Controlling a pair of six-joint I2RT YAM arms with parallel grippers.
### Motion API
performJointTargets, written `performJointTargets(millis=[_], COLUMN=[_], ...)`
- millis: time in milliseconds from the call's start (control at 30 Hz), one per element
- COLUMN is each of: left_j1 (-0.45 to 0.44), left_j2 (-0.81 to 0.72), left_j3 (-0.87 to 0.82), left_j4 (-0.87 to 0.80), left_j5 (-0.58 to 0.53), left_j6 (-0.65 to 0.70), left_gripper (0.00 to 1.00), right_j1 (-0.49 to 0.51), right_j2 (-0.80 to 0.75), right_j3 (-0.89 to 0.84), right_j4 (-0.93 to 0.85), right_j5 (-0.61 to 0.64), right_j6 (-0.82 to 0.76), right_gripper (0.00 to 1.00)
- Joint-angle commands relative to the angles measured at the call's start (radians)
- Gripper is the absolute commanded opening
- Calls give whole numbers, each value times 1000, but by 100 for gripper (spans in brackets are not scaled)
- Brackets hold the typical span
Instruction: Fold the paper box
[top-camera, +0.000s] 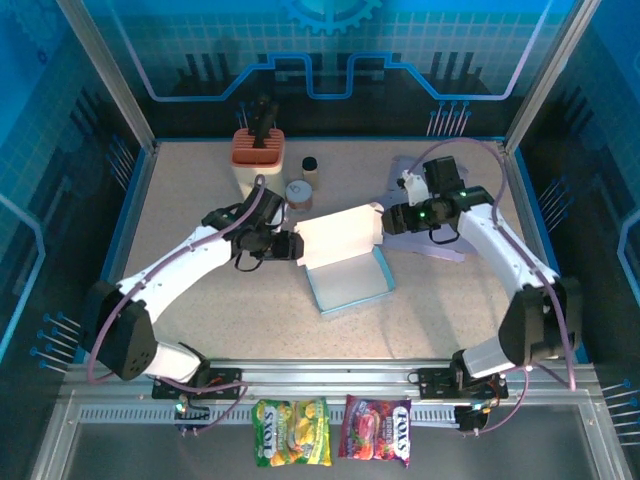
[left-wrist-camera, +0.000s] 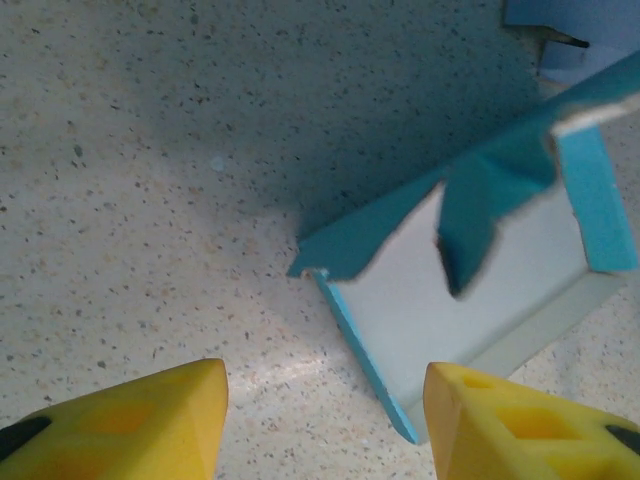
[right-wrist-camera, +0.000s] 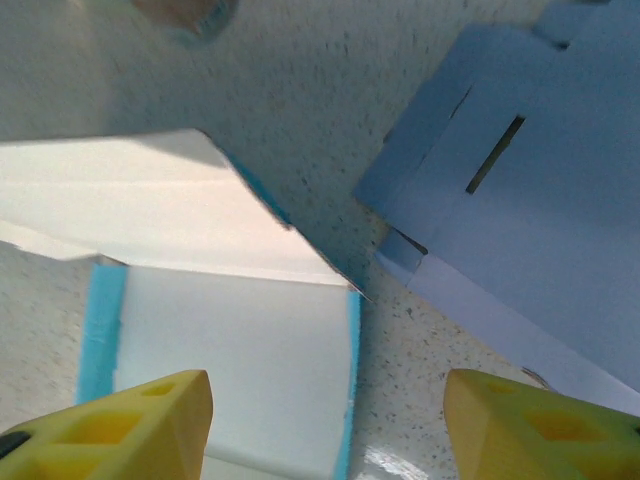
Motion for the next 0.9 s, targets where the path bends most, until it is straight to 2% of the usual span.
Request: performJointTargets(millis=[0, 67, 200, 467, 867], left_j1=[13, 14, 14, 14, 13], left_j2=[25, 46, 83, 117, 159], left_j3=[47, 57, 64, 78, 112], left_j4=[16, 22, 40, 59, 63], left_j5=[46, 59, 78, 83, 75], left_j6=[63, 69, 72, 72, 73], left_gripper=[54, 53, 49, 38, 19], right_j1=[10, 23, 49, 69, 99], right_j2=[56, 101, 175, 205, 212], right_j3=[76, 107, 150, 156, 162], right_j4=[-14, -16, -28, -13, -6], right_j5=[-51, -59, -67, -64, 13], right_j6=[-108, -120, -136, -132, -112], right_gripper=[62, 61, 49, 34, 15])
